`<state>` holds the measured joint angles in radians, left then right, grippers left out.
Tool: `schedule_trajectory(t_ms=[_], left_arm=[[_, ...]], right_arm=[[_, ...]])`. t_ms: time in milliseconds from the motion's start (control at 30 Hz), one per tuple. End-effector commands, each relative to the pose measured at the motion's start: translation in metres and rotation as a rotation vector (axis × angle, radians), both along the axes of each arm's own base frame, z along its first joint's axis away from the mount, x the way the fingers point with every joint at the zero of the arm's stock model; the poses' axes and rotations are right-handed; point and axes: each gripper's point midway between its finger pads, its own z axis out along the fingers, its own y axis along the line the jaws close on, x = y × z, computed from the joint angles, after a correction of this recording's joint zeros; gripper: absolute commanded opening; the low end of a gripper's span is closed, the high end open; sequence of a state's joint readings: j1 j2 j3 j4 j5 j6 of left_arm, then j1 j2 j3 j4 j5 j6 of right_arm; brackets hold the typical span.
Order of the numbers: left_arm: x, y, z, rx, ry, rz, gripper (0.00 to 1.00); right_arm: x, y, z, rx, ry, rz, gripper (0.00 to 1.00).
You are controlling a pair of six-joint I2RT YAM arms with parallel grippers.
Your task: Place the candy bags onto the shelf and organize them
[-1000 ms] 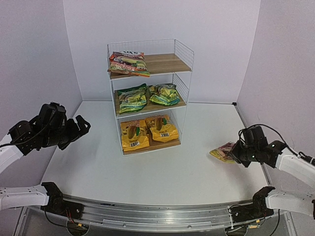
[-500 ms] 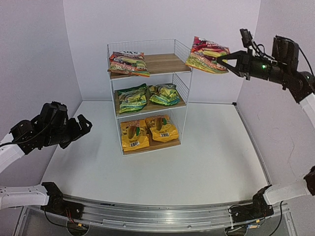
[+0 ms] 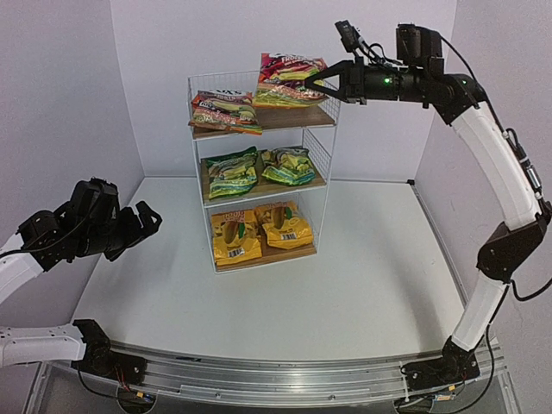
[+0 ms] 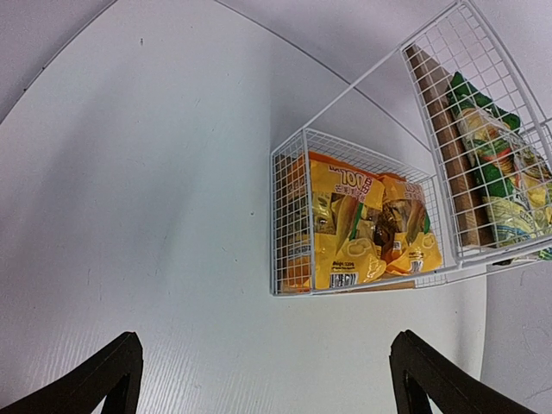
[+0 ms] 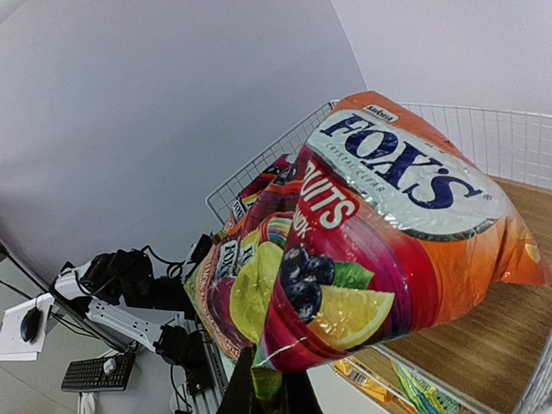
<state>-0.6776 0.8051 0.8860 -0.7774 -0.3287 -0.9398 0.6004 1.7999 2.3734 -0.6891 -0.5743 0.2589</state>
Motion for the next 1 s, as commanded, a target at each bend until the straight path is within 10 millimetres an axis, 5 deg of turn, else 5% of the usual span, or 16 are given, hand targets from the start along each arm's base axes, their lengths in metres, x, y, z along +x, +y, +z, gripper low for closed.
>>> schedule_trajectory(t_ms=[0,200,467,733,800,967], left_arm=[[-0.002,0.000,0.001,0.000,-0.001,-0.010,1.00],[-0.004,0.000,0.002,-0.006,-0.002,-0.020,1.00],[-0.005,-0.003,0.003,-0.013,-0.004,-0.034,1.00],[-0.004,-0.004,0.001,-0.010,0.003,-0.041,1.00],[-0.004,-0.004,0.000,-0.007,0.005,-0.040,1.00],[-0.002,-0.006,-0.003,0.000,0.008,-0.044,1.00]], right_arm=[[0.000,0.011,0.016,-0.020,-0.147,-0.038,0.00],[0.028,0.012,-0.007,-0.096,-0.131,-0.136,0.05],[0.051,-0.021,-0.014,-0.155,-0.092,-0.379,0.44],[0.027,-0.054,0.007,-0.105,-0.061,-0.463,0.59],[0.013,-0.055,0.002,-0.102,-0.030,-0.418,0.73],[-0.031,-0.030,-0.028,-0.079,0.149,-0.209,0.78]])
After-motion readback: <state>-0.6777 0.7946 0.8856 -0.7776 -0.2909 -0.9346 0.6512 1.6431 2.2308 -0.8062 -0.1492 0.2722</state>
